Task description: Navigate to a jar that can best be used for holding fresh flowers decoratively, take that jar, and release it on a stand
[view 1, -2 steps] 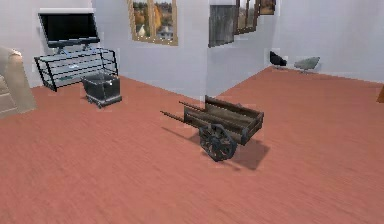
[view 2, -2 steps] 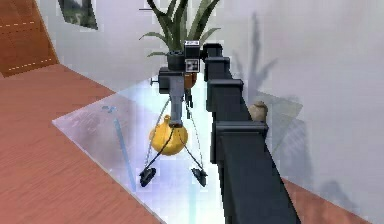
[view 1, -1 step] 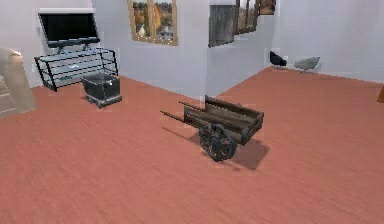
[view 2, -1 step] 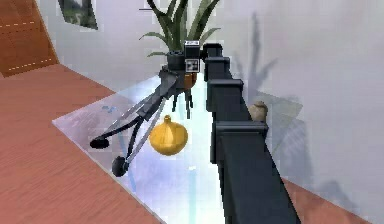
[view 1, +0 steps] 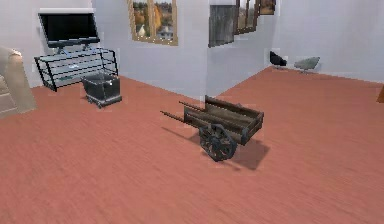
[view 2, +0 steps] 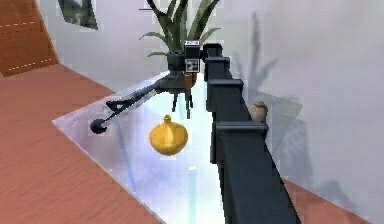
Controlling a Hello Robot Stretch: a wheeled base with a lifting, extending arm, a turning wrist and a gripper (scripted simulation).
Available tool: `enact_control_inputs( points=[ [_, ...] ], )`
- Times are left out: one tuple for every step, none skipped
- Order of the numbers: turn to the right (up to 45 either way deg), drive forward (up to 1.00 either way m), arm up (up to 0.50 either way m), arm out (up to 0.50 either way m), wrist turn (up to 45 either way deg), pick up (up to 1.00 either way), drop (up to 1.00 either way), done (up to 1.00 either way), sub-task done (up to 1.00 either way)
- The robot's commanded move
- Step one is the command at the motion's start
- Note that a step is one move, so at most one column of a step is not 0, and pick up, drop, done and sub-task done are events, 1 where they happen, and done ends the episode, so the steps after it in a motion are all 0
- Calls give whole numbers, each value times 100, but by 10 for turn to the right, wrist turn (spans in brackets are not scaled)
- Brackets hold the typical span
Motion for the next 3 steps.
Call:
enact_control_inputs(
  points=[
    [0,0,0,0,450,0,0,0,0],
    [0,0,0,0,120,0,0,0,0],
    [0,0,-30,0,0,0,0,0,0]
  ],
)
